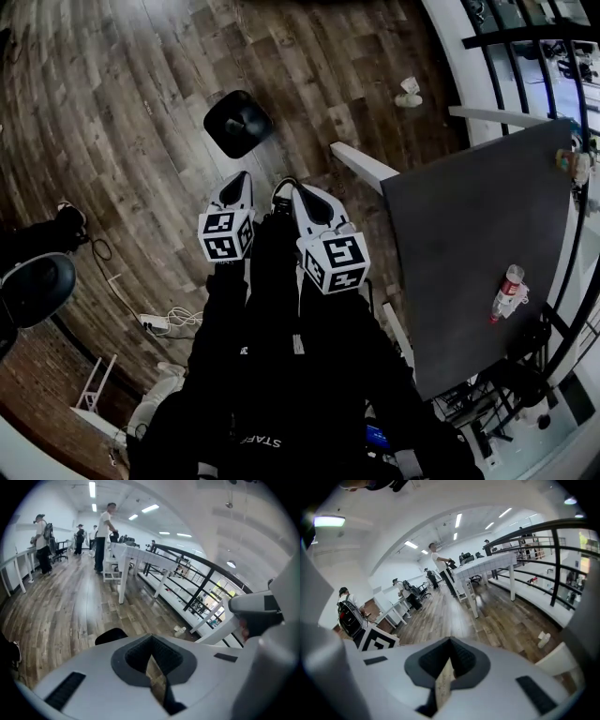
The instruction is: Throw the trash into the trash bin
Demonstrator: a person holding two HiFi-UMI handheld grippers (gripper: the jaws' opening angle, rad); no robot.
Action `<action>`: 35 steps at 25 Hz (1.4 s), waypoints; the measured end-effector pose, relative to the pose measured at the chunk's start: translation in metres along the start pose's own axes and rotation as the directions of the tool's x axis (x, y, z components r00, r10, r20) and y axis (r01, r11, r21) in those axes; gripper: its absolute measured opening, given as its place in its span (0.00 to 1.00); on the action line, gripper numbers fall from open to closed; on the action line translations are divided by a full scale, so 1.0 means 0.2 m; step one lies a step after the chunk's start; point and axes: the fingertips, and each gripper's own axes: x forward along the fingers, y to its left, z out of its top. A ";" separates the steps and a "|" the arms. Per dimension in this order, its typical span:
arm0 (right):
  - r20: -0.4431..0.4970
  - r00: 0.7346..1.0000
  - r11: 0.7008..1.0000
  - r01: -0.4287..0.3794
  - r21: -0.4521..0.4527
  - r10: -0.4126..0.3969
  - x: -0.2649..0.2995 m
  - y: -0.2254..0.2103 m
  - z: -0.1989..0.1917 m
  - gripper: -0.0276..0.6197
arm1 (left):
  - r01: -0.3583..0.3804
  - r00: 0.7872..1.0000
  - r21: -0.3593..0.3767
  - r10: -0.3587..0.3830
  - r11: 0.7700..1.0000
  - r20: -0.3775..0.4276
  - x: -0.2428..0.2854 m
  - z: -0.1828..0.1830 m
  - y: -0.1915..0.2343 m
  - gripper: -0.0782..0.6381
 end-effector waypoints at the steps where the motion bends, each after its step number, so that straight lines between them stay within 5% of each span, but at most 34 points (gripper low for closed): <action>1: 0.010 1.000 1.000 0.006 0.007 -0.006 -0.07 0.01 0.03 0.06 | 0.011 1.000 0.013 -0.011 1.000 0.006 -0.06 0.03 -0.05 0.11; 8: 0.130 0.990 0.995 0.046 0.083 -0.056 -0.65 -0.02 0.25 0.06 | 0.108 0.994 0.121 -0.111 0.987 0.014 -0.45 0.22 -0.59 0.11; 17: 0.278 0.927 0.962 0.210 0.173 -0.252 -1.47 -0.31 0.36 0.06 | 0.311 0.947 0.282 -0.322 0.908 -0.007 -0.71 0.34 -1.49 0.11; 25: 0.351 0.813 0.879 0.378 0.290 -0.465 -2.21 -0.50 0.26 0.06 | 0.510 0.851 0.408 -0.514 0.758 -0.108 -0.94 0.24 -2.26 0.11; 28: 0.390 0.729 0.822 0.444 0.358 -0.563 -2.53 -0.59 0.21 0.06 | 0.576 0.801 0.446 -0.582 0.685 -0.141 -1.02 0.19 -2.57 0.11; 35: 0.430 0.499 0.659 0.579 0.479 -0.752 -3.26 -0.74 0.03 0.06 | 0.686 0.666 0.552 -0.714 0.473 -0.216 -1.27 0.03 -3.27 0.11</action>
